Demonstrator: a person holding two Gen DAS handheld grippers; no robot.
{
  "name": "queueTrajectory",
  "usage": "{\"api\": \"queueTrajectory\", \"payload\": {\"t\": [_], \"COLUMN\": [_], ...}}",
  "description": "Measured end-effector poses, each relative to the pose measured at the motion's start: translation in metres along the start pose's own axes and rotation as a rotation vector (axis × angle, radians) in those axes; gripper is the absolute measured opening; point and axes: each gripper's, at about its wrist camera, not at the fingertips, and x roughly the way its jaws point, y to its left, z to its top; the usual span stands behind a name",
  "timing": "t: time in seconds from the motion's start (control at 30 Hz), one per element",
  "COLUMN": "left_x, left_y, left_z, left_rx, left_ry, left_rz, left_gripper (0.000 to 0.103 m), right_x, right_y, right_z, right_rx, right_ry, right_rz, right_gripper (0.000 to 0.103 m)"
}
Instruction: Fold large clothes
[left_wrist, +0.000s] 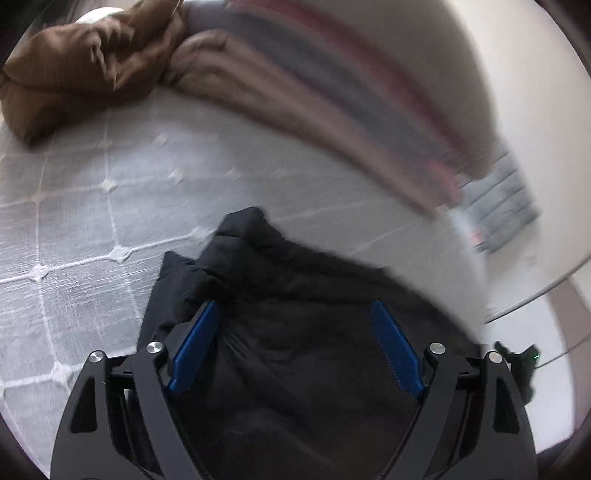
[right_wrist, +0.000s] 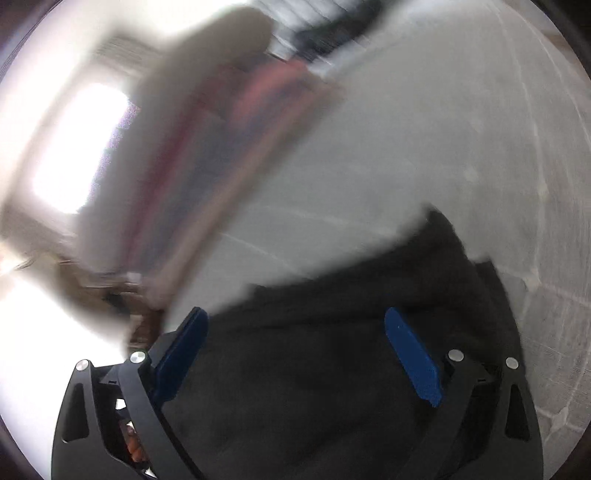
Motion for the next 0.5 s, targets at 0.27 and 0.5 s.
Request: {"api": "queueTrajectory", "payload": {"t": [0.27,0.5], "left_x": [-0.093,-0.174], "left_y": [0.012,0.100], "left_z": [-0.018,-0.094], "left_rx": [-0.030,-0.318], "left_ry": [-0.094,-0.061], "left_rz": [-0.110,-0.189], "left_gripper": [0.074,0.081], "right_x": [-0.061,-0.103], "right_y": [0.044,0.141], "right_z": [-0.038,-0.165], "right_rx": [-0.127,-0.588], "right_ry": [-0.023,0.051], "right_rz": [0.164,0.125], "right_gripper": [0.093,0.094]}}
